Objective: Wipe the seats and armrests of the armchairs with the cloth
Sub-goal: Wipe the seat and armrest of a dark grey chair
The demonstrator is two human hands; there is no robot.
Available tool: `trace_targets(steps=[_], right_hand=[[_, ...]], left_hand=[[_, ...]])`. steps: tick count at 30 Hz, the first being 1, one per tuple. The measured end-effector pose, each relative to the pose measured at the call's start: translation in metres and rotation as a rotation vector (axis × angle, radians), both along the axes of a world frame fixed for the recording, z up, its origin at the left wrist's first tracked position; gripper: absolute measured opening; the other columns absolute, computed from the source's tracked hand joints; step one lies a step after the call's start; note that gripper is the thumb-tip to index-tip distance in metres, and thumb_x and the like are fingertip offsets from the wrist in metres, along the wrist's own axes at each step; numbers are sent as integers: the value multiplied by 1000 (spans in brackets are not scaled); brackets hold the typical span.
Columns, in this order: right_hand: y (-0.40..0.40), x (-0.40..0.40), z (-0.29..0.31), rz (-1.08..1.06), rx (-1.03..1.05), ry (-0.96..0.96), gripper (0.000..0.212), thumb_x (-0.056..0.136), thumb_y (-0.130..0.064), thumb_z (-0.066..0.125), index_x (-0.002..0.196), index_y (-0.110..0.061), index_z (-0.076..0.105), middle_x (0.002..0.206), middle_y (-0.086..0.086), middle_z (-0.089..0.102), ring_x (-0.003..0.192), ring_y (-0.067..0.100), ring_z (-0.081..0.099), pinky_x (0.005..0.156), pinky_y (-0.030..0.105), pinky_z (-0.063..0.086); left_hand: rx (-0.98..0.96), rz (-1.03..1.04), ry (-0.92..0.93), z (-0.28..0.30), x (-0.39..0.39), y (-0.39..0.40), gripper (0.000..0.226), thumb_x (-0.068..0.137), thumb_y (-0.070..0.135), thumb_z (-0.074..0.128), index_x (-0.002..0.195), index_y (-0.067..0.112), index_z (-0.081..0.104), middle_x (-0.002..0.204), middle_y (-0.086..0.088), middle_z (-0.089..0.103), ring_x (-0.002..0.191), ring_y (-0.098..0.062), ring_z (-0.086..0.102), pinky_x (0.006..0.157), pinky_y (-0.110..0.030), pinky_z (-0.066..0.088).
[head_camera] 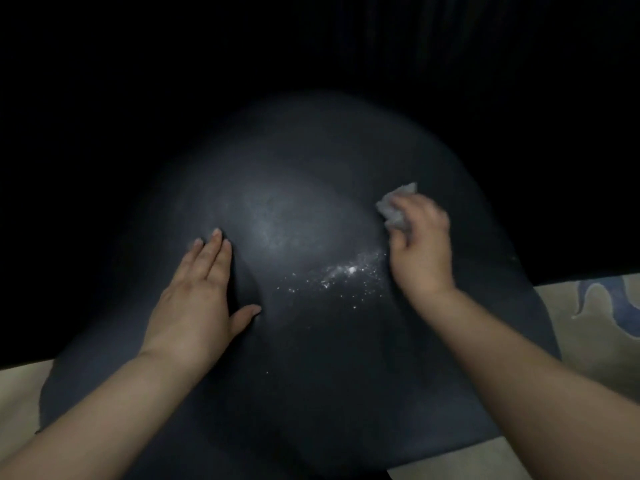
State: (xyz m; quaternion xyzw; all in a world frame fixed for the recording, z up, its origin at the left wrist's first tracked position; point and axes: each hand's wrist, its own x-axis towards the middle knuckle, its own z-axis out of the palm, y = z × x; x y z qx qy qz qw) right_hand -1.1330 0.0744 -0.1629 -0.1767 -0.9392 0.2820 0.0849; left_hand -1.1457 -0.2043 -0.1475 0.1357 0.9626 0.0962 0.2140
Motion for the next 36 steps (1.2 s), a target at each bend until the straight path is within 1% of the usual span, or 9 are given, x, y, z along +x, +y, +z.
trace_targets(steps=[4, 10, 16, 22, 26, 29, 31, 34, 36], right_hand=[[-27, 12, -1, 243, -91, 23, 41, 76, 6, 66, 113, -10, 68, 115, 5, 63, 108, 23, 52, 99, 29, 38], [24, 27, 2, -168, -4, 4, 36, 76, 9, 62, 107, -7, 66, 112, 12, 62, 105, 34, 55, 93, 27, 34], [-52, 36, 1, 252, -138, 7, 40, 73, 10, 63, 107, -11, 68, 112, 4, 62, 106, 25, 53, 96, 35, 40], [6, 65, -1, -321, 7, 71, 34, 79, 9, 60, 111, -5, 64, 116, 11, 61, 110, 23, 49, 99, 45, 39], [-73, 71, -10, -117, -57, 118, 31, 79, 9, 64, 104, -9, 68, 112, 6, 64, 106, 20, 52, 95, 25, 33], [-99, 57, -3, 16, -204, 88, 35, 78, 7, 60, 110, -7, 68, 116, 8, 63, 108, 27, 53, 99, 34, 40], [-75, 54, -1, -18, -150, 118, 28, 82, 2, 58, 108, -3, 68, 114, 13, 64, 108, 31, 56, 99, 38, 41], [-31, 59, 5, -252, -75, 5, 29, 86, 2, 56, 113, -6, 63, 121, 10, 60, 115, 29, 52, 103, 22, 30], [-41, 56, 5, -229, -60, -10, 25, 87, 2, 58, 110, -3, 66, 118, 12, 63, 111, 32, 54, 104, 32, 35]], left_hand=[[-9, -10, -8, 2, -1, 2, 104, 77, 52, 71, 154, 12, 13, 162, 3, 1, 149, -17, 0, 117, -27, 5], [-5, -28, -25, 1, -4, 2, 106, 76, 50, 74, 154, 10, 15, 162, 0, 3, 149, -19, 1, 116, -23, -1], [-9, -53, -28, 6, -8, 1, 105, 77, 53, 71, 154, 10, 13, 162, -2, 2, 149, -20, 3, 117, -25, 1], [23, -85, -57, 10, -9, -8, 104, 79, 54, 68, 154, 14, 9, 162, 3, -5, 149, -16, -3, 114, -20, -4], [47, -76, -70, 12, -1, -12, 103, 79, 54, 68, 154, 15, 10, 162, 3, -6, 149, -15, -5, 115, -21, -3], [71, -76, -78, 13, 9, -16, 103, 78, 53, 69, 154, 15, 11, 162, 1, -7, 149, -16, -5, 116, -22, -3], [87, -76, -91, 14, 14, -19, 105, 78, 54, 70, 154, 17, 9, 161, 2, -10, 148, -15, -7, 116, -21, -4], [102, -85, -104, 13, 19, -23, 107, 77, 55, 70, 154, 18, 7, 161, 2, -13, 148, -13, -9, 115, -20, -5], [113, -84, -108, 12, 22, -26, 108, 76, 55, 71, 154, 18, 7, 160, 3, -13, 148, -13, -9, 115, -20, -4]])
